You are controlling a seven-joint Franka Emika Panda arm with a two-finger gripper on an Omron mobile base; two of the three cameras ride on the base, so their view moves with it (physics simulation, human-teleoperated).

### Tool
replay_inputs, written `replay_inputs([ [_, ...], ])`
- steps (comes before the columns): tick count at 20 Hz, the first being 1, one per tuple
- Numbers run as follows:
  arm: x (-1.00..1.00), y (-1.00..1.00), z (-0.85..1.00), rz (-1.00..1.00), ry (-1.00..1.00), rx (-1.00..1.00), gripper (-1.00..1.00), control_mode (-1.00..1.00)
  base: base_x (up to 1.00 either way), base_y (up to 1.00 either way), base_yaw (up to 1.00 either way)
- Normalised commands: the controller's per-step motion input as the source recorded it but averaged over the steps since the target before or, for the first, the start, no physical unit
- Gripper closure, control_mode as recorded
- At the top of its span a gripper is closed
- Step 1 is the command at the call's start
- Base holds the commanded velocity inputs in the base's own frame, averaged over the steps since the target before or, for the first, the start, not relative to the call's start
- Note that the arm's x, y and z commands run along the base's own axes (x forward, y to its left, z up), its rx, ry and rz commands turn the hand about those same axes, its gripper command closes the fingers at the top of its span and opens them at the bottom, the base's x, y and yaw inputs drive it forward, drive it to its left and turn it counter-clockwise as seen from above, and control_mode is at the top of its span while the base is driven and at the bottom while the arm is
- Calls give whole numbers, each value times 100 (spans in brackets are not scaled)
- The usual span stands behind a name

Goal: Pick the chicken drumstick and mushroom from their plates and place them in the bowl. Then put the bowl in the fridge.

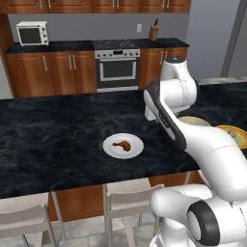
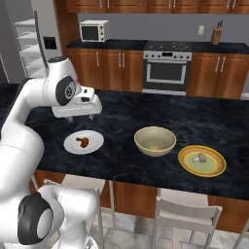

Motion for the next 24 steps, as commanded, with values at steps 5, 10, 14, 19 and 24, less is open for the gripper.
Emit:
replay_inputs([
  [5, 13, 33, -29, 24, 23, -1, -100, -100, 0, 0, 0],
  [10, 33, 30, -33, 15, 18, 7, -100, -100, 0, 0, 0],
  [14, 45, 38, -51, 4, 12, 5, -100, -100, 0, 0, 0],
  [19, 47, 29, -58, 0, 3, 5, -100, -100, 0, 0, 0],
  [24, 60, 16, -51, -2, 4, 0, -100, -100, 0, 0, 0],
])
